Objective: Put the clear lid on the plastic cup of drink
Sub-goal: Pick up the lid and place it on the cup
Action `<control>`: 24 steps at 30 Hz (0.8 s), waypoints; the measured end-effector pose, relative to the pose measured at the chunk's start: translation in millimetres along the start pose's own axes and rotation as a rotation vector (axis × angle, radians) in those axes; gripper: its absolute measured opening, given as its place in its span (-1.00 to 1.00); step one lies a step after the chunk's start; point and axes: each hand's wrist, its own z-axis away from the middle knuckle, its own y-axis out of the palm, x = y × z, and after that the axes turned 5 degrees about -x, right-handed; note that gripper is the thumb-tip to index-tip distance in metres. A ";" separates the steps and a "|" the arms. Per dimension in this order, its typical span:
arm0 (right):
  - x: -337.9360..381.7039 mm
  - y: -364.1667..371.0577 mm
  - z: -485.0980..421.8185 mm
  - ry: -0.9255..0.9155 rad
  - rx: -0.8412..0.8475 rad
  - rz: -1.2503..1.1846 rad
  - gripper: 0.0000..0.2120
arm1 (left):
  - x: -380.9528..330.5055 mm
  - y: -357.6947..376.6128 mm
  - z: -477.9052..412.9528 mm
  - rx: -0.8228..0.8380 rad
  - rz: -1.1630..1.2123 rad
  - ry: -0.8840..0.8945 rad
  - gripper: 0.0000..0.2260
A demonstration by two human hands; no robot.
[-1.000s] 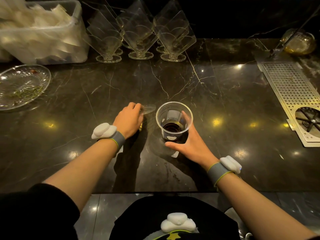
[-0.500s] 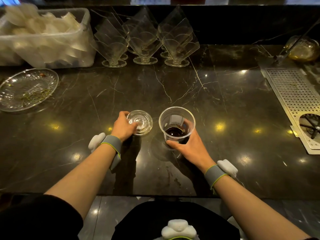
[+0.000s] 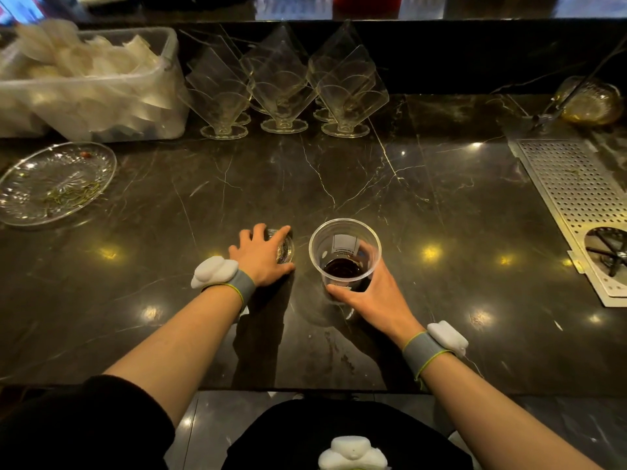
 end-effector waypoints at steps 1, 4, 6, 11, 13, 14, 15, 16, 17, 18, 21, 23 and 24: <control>-0.6 0.4 0.9 -0.001 0.002 0.002 -0.11 | -0.3 -2.3 0.0 -0.006 -0.008 0.007 -0.28; -0.3 0.8 3.4 -0.011 0.006 -0.006 -0.12 | -5.3 -12.7 2.8 0.016 0.065 0.013 -0.30; 1.6 3.1 5.0 -0.032 0.020 -0.015 -0.16 | -10.9 -26.9 5.6 0.033 0.195 0.030 -0.31; 5.3 7.2 13.2 -0.075 0.024 -0.064 -0.24 | -31.7 -64.4 21.4 -0.050 0.331 0.213 -0.37; 6.6 7.6 15.7 -0.096 0.021 -0.103 -0.25 | -35.8 -73.6 27.1 -0.076 0.278 0.281 -0.36; 7.7 7.8 16.4 -0.107 0.017 -0.116 -0.25 | -36.3 -77.4 28.3 -0.090 0.253 0.294 -0.36; 9.2 7.8 16.8 -0.117 0.017 -0.122 -0.26 | -35.7 -80.7 28.0 -0.100 0.240 0.291 -0.36; 9.9 8.1 17.2 -0.124 0.022 -0.119 -0.27 | -34.4 -83.8 27.4 -0.104 0.241 0.275 -0.36; 11.3 8.0 17.4 -0.130 0.029 -0.110 -0.27 | -33.1 -87.1 26.7 -0.106 0.252 0.252 -0.37; 11.3 8.6 17.4 -0.130 0.037 -0.098 -0.27 | -32.1 -90.1 26.5 -0.104 0.272 0.234 -0.37; 6.7 10.1 16.0 -0.097 0.059 -0.079 -0.22 | -37.7 -99.6 35.1 -0.073 0.345 0.291 -0.39; 2.6 11.5 14.3 -0.076 0.070 -0.063 -0.19 | -46.7 -102.3 48.2 -0.044 0.325 0.390 -0.38; 1.5 12.3 13.1 -0.073 0.070 -0.059 -0.20 | -51.3 -101.8 55.1 -0.033 0.294 0.440 -0.37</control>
